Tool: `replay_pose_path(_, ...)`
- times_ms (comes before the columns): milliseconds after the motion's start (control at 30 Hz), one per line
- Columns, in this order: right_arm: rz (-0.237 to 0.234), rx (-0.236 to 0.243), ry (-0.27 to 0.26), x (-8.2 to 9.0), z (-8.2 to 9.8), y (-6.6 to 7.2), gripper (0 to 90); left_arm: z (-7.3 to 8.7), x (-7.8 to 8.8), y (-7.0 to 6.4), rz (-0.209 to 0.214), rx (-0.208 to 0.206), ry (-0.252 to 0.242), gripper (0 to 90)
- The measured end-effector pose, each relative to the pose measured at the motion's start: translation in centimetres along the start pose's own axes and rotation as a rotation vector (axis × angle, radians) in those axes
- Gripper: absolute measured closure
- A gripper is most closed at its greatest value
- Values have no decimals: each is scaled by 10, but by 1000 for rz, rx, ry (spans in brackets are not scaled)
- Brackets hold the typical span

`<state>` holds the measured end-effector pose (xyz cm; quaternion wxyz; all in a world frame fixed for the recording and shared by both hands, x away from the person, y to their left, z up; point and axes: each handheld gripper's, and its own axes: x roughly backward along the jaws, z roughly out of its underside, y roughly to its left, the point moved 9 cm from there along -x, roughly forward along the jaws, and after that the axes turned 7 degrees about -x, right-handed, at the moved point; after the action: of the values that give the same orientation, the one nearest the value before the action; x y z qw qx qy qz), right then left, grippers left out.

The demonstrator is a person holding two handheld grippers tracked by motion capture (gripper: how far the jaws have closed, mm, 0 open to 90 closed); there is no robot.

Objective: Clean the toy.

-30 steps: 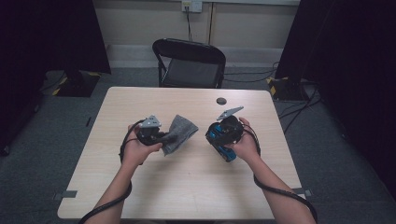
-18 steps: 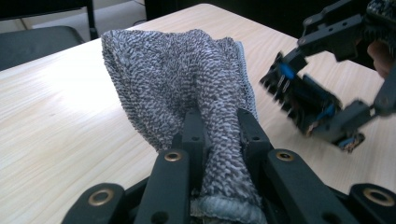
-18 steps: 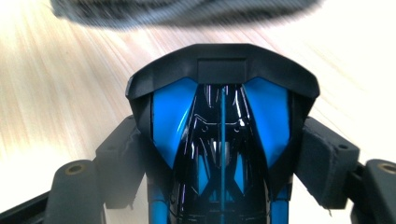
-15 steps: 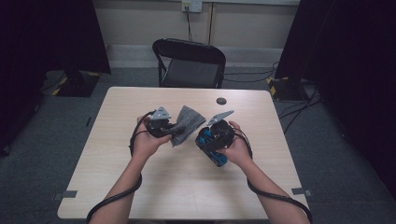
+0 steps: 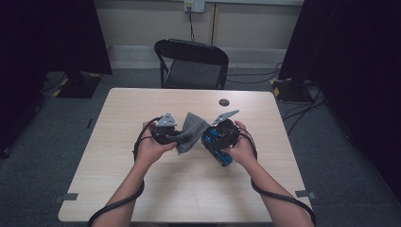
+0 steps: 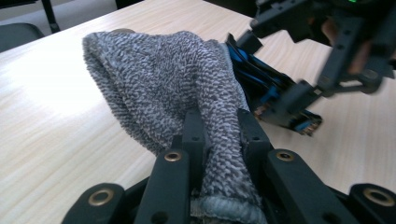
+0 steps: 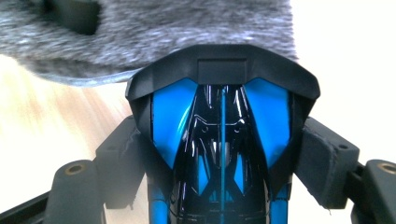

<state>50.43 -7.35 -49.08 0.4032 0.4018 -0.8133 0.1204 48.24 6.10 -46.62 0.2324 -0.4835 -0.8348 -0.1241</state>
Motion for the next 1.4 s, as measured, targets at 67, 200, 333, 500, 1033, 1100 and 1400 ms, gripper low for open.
replay_pose_path(67,6,-6,0,1,0,-3,257,2,0,-2,8,2,0,769)
replay_pose_path(200,18,-16,0,2,0,-9,257,7,0,-5,17,1,2,770)
replay_pose_path(333,24,-26,-3,4,1,-14,257,13,1,-8,25,3,7,770)
replay_pose_path(500,31,-36,-10,7,1,-18,257,21,4,-8,29,12,13,771)
replay_pose_path(1033,20,-33,-32,16,-6,-15,257,37,9,17,-108,56,55,771)
replay_pose_path(1100,14,-29,-33,14,-8,-11,257,32,2,13,-105,43,47,770)
replay_pose_path(1400,-4,-8,-31,8,-14,0,257,9,-25,-13,-50,-28,35,770)
